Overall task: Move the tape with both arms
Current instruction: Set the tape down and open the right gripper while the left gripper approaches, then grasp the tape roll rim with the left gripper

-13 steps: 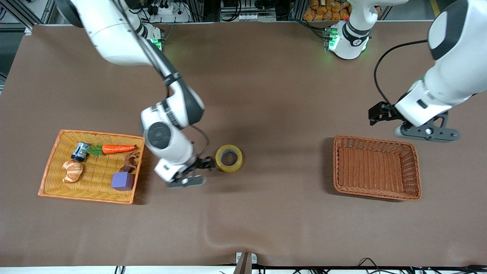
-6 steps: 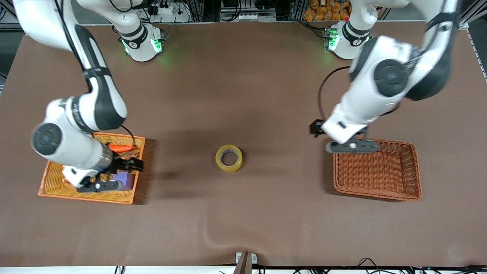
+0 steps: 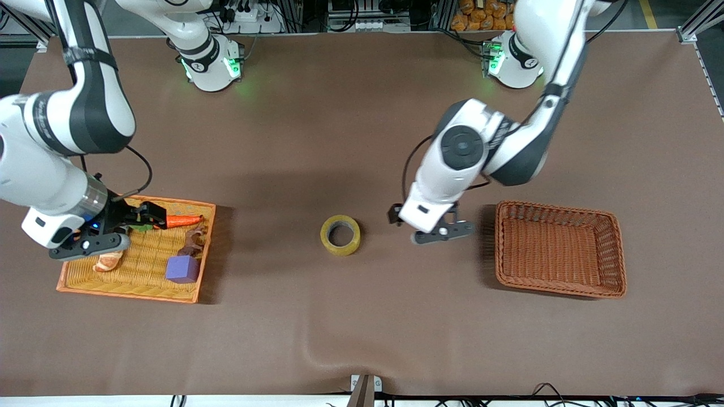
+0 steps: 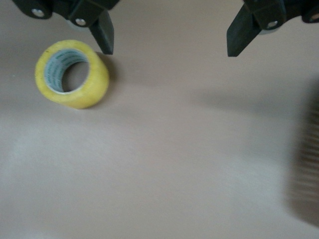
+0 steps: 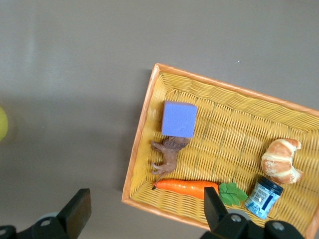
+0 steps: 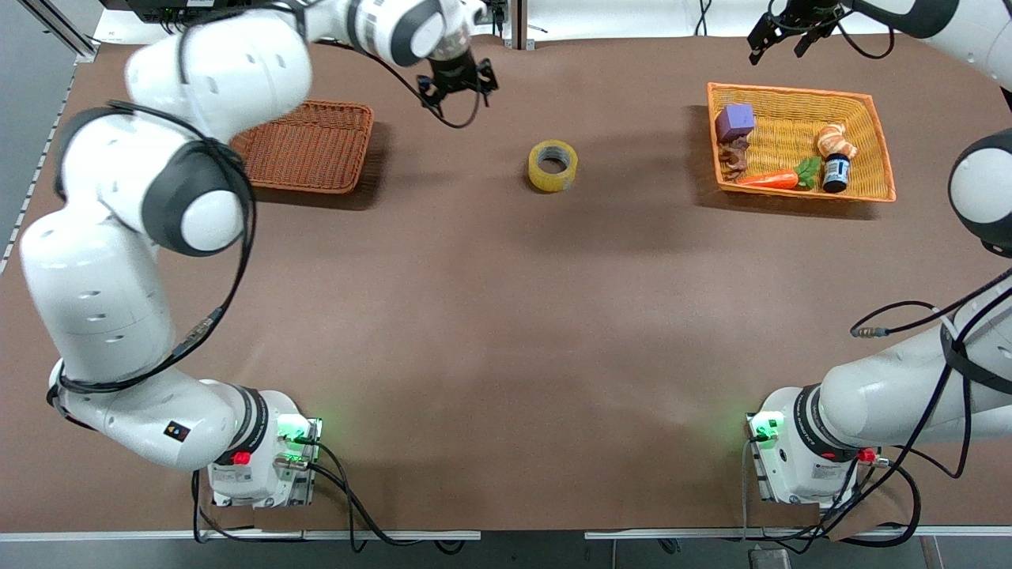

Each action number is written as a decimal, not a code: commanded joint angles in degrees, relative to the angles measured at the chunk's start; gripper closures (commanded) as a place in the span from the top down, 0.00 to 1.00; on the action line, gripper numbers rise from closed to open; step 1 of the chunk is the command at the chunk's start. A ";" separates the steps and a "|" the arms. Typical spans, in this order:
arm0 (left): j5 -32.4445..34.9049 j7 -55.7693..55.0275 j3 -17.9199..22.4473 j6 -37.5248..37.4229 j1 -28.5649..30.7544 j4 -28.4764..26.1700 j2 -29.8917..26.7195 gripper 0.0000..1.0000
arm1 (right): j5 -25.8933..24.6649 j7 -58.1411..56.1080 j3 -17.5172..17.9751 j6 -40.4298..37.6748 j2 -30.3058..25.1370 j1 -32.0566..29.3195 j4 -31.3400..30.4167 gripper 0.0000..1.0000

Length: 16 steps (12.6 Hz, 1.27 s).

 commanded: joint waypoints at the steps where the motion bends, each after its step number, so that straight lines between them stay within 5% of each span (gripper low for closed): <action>1: -0.40 -3.29 1.16 3.24 -3.46 6.30 6.48 1.00 | -1.06 -0.31 0.96 -1.64 -3.52 -0.77 -2.29 1.00; 7: -0.31 -9.62 2.47 16.26 -8.22 6.66 13.43 1.00 | -0.97 0.48 0.00 -12.87 -12.12 -5.33 -0.80 1.00; 11: -0.31 -12.01 2.84 20.05 -10.33 6.66 17.38 1.00 | 0.17 6.97 -5.36 -21.84 -13.19 -3.67 3.14 1.00; 14: -0.31 -11.57 2.84 21.20 -10.95 6.57 18.62 0.63 | 0.17 7.07 -4.84 -21.52 -13.54 -3.58 3.86 1.00; 16: -0.22 -11.83 3.27 23.64 -11.04 6.57 19.32 0.09 | 0.17 6.98 -4.75 -21.25 -13.45 -3.40 3.95 1.00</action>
